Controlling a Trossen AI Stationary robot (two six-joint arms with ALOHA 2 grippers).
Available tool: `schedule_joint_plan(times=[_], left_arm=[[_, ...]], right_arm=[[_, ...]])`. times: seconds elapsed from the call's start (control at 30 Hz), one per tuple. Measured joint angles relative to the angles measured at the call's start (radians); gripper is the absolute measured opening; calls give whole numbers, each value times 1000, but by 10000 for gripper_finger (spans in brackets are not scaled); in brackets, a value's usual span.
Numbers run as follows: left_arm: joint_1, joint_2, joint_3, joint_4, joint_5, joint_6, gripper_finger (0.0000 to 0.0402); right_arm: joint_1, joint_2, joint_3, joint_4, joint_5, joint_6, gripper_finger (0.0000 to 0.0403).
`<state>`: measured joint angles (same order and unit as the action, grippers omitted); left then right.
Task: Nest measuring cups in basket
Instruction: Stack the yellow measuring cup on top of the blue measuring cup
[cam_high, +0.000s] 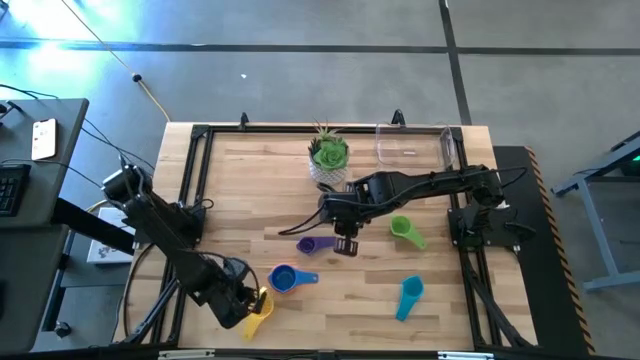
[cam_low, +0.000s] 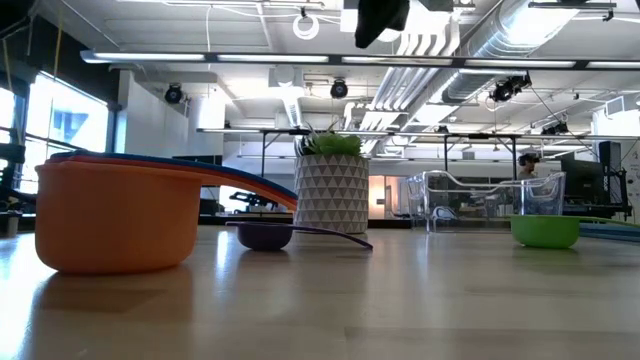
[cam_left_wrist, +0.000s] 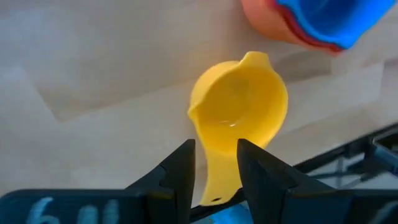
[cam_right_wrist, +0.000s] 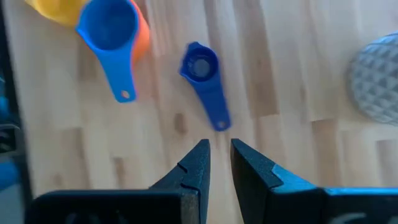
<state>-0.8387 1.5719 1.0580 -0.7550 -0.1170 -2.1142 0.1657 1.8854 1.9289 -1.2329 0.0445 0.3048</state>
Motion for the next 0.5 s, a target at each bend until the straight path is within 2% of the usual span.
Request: schedule_joint_plan(times=[0.23,0.5], left_arm=[[-1,-137,0,-141,-25,215,111],[0,-305,0,-243,-148,493,111]], right_arm=[[33,0,0,91,-29,202,68],[99,0,0,214,-26,560,104]])
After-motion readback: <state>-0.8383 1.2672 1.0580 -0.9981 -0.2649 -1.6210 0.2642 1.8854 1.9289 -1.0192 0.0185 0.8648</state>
